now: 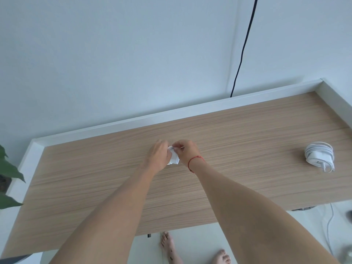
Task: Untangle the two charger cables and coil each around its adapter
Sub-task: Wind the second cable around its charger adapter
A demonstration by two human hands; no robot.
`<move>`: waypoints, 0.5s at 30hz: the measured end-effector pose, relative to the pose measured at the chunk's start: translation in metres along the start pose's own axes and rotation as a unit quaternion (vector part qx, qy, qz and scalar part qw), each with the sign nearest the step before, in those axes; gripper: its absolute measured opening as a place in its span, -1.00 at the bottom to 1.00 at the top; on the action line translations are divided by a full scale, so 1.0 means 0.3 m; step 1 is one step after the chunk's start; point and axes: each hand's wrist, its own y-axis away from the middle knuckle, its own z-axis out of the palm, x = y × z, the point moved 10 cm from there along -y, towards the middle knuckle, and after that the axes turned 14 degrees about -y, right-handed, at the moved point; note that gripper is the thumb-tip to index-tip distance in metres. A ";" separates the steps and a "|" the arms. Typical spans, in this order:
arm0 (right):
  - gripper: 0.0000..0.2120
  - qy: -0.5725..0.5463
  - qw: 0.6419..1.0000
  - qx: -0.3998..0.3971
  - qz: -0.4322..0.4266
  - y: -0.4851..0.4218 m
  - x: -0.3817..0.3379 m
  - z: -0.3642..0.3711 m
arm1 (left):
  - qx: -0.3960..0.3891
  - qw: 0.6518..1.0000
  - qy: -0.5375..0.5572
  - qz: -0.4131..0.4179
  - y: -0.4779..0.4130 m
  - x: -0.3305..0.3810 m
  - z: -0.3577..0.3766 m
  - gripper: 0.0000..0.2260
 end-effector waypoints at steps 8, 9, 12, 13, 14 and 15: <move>-0.79 0.019 1.000 0.011 0.006 -0.021 -0.002 0.004 | 0.009 1.000 -0.011 -0.009 -0.003 0.011 -0.032 -0.83; -0.79 0.018 1.000 0.013 0.010 -0.020 0.001 0.002 | 0.010 1.000 -0.007 -0.007 -0.001 0.012 -0.036 -0.83; -0.78 0.022 1.000 0.020 0.010 -0.017 -0.006 0.002 | 0.010 1.000 0.006 -0.005 0.005 0.014 -0.048 -0.85; -0.76 0.033 0.999 0.015 0.010 -0.013 -0.011 0.006 | 0.012 1.000 0.013 -0.008 0.007 0.015 -0.053 -0.86; -0.74 0.044 0.999 0.004 0.003 -0.010 -0.017 0.014 | 0.015 1.000 0.020 -0.008 0.011 0.015 -0.055 -0.87; -0.72 0.061 0.998 -0.014 -0.002 -0.004 -0.026 0.023 | 0.018 0.999 0.027 -0.007 0.016 0.012 -0.053 -0.86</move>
